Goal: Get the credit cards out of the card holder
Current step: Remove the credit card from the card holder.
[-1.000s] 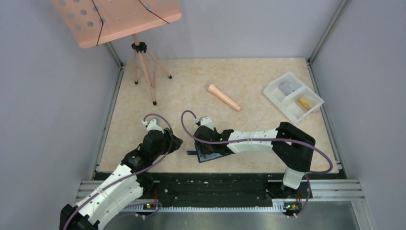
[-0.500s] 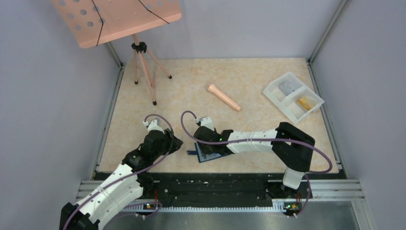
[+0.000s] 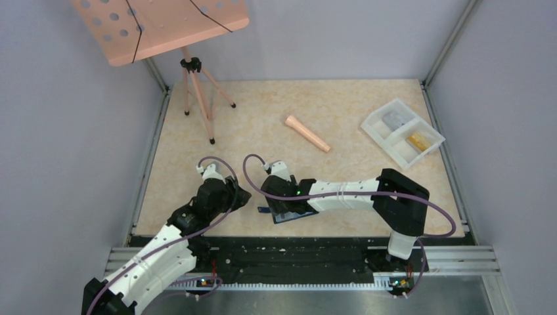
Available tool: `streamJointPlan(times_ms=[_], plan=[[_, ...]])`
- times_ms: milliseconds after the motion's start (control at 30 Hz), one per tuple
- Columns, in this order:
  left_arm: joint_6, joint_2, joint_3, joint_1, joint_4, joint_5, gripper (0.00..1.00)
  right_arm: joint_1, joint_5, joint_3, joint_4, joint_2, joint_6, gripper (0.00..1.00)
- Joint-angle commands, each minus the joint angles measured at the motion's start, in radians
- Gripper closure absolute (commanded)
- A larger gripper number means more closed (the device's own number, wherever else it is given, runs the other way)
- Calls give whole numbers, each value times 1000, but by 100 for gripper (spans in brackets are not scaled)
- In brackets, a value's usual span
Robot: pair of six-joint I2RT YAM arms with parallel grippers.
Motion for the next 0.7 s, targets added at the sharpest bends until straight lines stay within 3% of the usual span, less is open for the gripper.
streamJointPlan(times_ms=[0,233,667], plan=[[9,-18,-2,1,22,5,51,21,50,66,-43,39,9,37],[9,-36,-4,1,13,8,51,29,66,73,-59,57,13,38],[8,-59,-7,2,-4,10,52,29,74,64,-52,42,24,50]])
